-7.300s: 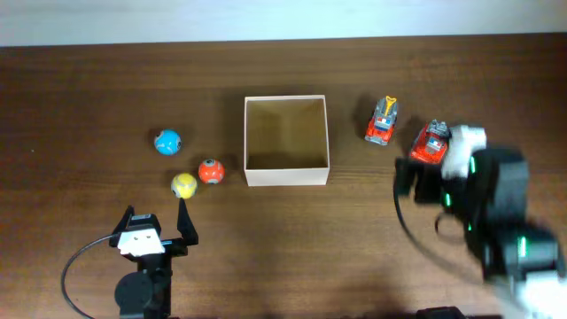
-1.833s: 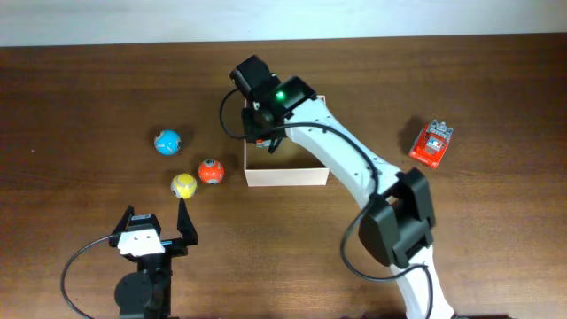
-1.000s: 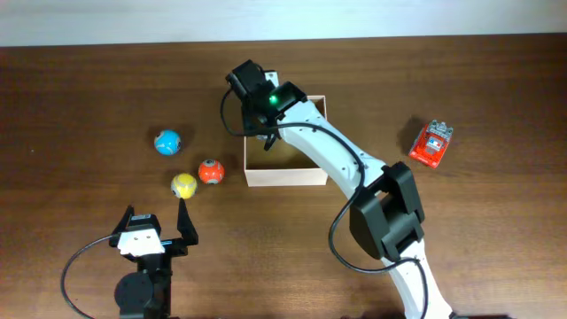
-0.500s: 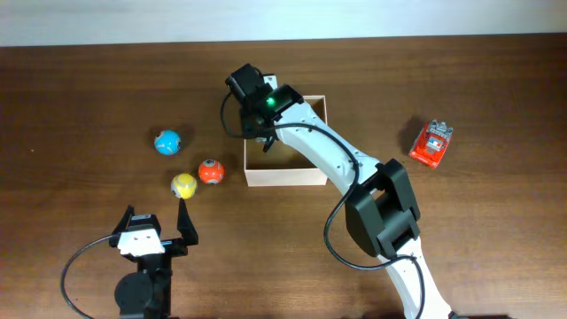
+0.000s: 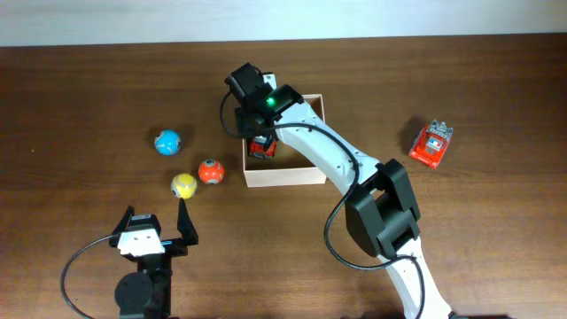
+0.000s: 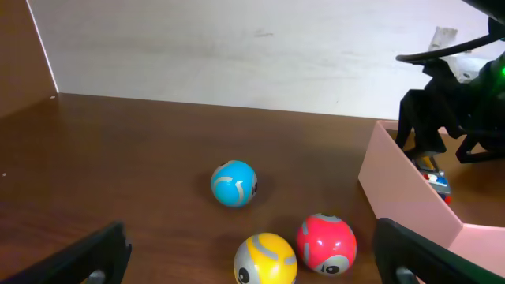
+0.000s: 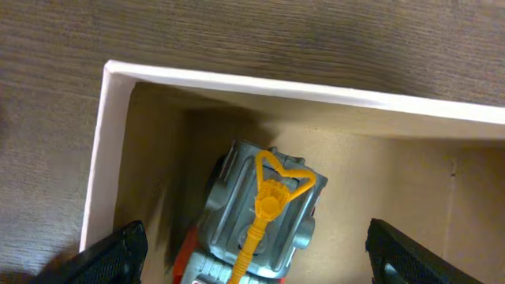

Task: Pack container
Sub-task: 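Lower the truck into the box and open the right gripper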

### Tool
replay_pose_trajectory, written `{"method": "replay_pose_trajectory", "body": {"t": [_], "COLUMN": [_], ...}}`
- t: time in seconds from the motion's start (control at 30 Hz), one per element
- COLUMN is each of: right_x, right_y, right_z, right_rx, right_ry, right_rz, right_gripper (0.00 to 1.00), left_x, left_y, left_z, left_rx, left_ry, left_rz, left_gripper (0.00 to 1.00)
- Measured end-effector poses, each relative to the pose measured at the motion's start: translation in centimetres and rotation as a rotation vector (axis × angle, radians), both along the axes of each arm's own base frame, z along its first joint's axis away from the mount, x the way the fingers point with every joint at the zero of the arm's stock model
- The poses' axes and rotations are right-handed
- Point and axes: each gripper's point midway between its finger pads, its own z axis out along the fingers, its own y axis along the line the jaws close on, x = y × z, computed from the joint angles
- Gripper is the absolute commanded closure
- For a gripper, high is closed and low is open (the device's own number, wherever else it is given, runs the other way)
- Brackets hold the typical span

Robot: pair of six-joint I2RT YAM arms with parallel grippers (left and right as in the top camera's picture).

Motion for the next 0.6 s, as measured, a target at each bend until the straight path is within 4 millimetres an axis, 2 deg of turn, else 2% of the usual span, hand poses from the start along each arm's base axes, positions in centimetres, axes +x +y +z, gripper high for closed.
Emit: {"method": "replay_pose_trajectory", "body": {"t": [0.1, 0.27, 0.3, 0.33, 0.6], "right_x": [-0.2, -0.8, -0.7, -0.6, 0.3], "right_y": [-0.3, -1.4, -1.7, -2.0, -4.3], "right_z": [-0.1, 0.2, 0.4, 0.6, 1.0], "right_rx": [-0.019, -0.056, -0.06, -0.058, -0.065], "right_ry": [0.012, 0.047, 0.05, 0.05, 0.06], "right_rz": [0.015, 0.026, 0.024, 0.017, -0.024], "right_gripper": [0.25, 0.52, 0.6, 0.64, 0.66], "left_x": [0.0, 0.0, 0.0, 0.0, 0.0], "left_y": [0.0, 0.0, 0.0, 0.0, 0.0], "left_z": [0.0, 0.0, 0.0, 0.0, 0.0], "left_rx": [0.0, 0.0, 0.0, 0.0, 0.0], "left_ry": [0.0, 0.0, 0.0, 0.0, 0.0], "left_rz": [0.0, 0.0, 0.0, 0.0, 0.0], "left_gripper": [0.01, 0.01, 0.01, 0.01, 0.01]}}
